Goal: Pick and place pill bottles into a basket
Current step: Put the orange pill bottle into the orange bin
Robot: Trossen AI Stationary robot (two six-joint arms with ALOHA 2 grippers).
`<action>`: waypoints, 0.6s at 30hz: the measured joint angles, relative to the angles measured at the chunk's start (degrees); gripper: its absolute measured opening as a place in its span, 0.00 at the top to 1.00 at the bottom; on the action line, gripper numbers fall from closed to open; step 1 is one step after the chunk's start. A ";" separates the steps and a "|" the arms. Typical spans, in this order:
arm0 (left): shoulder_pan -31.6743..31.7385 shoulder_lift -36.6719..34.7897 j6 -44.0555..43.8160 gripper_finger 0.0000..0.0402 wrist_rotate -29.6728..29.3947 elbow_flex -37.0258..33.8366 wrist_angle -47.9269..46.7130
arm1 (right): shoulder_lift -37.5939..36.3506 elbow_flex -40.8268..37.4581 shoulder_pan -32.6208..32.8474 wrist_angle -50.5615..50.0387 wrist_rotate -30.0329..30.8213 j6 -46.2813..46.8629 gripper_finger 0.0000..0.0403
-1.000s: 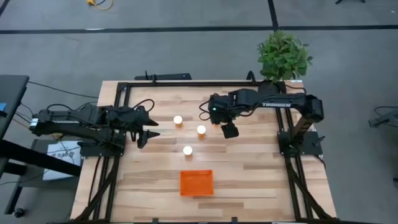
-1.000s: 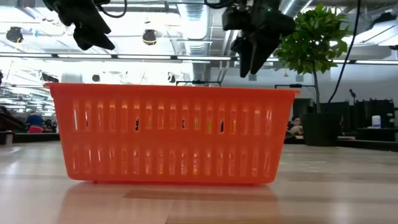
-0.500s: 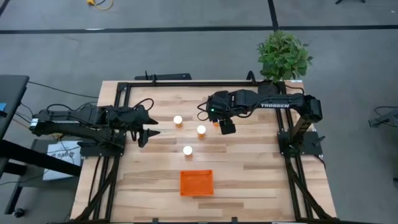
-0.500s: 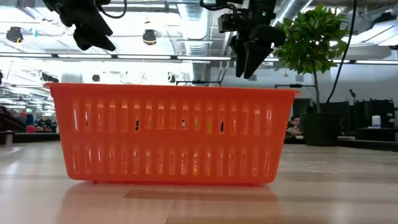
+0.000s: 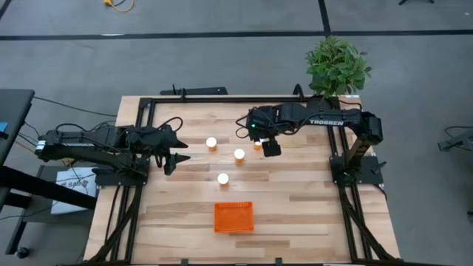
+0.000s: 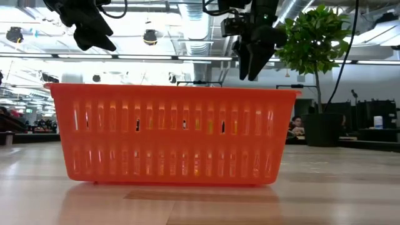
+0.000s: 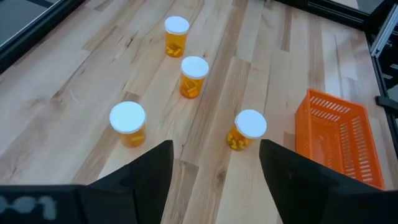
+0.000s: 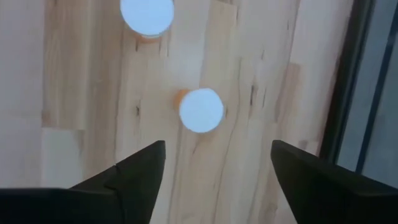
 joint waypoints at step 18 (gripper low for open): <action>0.00 0.00 0.00 0.43 -0.02 -0.02 0.00 | -0.02 -0.02 -5.16 1.45 -8.80 -7.66 0.21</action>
